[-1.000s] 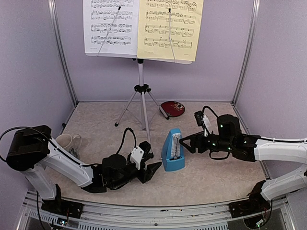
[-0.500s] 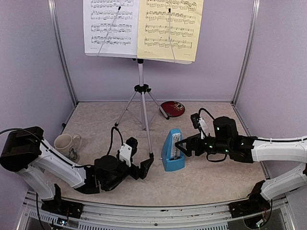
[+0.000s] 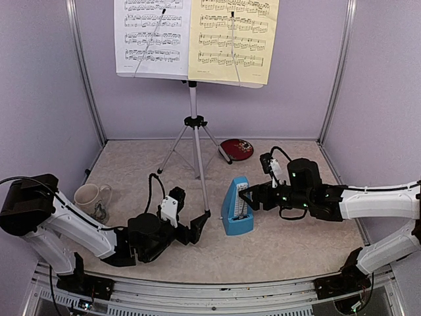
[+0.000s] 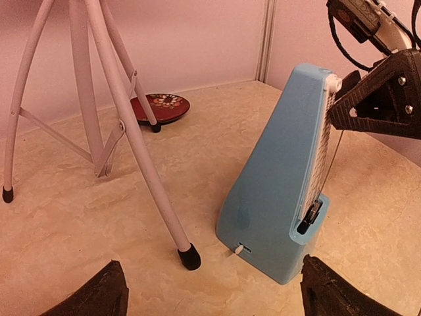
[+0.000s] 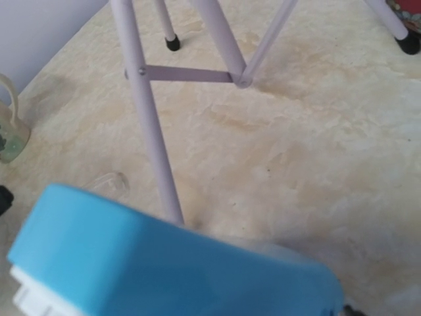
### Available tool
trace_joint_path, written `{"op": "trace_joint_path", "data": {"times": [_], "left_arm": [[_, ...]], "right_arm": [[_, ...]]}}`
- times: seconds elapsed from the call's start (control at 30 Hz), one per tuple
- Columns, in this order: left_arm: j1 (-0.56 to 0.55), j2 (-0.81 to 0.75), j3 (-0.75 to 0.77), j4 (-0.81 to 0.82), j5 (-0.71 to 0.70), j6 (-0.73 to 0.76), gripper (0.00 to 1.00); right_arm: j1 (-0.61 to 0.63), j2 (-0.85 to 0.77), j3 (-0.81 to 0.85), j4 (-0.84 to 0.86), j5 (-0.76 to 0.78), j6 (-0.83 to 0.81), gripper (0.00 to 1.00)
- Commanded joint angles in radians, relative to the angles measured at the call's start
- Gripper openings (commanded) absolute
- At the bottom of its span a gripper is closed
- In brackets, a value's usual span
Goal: Set up the instrument practice props
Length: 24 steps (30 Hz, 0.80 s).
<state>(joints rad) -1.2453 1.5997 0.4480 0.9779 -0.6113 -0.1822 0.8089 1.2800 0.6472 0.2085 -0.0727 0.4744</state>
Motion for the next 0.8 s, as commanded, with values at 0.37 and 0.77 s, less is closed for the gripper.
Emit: {"op": "trace_joint_path", "data": {"times": [0.37,0.77], "left_arm": [[-0.003,-0.007,-0.01,0.021,-0.026,-0.01,0.89],[0.005,-0.009,0.004,0.016,-0.018,0.003,0.89]], "right_arm": [[-0.016,-0.094,-0.011,-0.057,0.099,-0.008,0.84],[-0.129,-0.146,-0.082,-0.073,0.03,-0.043,0.84]]}}
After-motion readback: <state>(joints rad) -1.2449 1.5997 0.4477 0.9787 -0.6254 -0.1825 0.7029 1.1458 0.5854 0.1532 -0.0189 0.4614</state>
